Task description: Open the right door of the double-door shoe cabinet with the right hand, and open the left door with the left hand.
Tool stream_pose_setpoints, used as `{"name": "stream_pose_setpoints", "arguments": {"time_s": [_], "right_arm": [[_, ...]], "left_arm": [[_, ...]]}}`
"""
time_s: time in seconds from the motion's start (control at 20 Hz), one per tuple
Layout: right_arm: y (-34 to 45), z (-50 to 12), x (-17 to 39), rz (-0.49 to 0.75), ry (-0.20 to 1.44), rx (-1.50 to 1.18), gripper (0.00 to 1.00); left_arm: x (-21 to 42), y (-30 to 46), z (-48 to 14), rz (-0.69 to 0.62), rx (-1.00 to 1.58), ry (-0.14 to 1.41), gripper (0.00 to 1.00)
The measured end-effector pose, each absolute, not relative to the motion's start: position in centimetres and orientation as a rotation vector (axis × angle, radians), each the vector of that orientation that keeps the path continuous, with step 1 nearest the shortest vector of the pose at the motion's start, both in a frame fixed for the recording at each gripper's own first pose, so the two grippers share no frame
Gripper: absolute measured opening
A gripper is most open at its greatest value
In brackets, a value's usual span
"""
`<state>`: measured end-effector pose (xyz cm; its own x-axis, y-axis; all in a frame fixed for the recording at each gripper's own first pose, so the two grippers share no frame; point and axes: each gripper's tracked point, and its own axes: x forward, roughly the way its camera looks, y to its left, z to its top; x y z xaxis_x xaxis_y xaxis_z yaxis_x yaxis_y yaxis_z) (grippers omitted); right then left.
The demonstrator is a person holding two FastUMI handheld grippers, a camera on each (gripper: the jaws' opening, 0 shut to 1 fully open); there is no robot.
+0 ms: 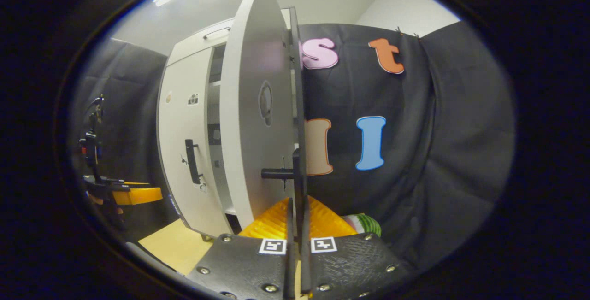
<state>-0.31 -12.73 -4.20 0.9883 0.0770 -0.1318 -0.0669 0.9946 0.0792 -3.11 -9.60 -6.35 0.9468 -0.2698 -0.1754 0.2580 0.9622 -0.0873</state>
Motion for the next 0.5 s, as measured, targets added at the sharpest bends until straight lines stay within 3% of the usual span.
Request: {"name": "stream_pose_setpoints", "arguments": {"time_s": [0.5], "right_arm": [[-14.2,-5.2,-2.1,0.034,0.145,0.127,0.03]], "left_arm": [[1.0,-9.8,-6.6,-0.274,-0.045,0.199,0.95]]}}
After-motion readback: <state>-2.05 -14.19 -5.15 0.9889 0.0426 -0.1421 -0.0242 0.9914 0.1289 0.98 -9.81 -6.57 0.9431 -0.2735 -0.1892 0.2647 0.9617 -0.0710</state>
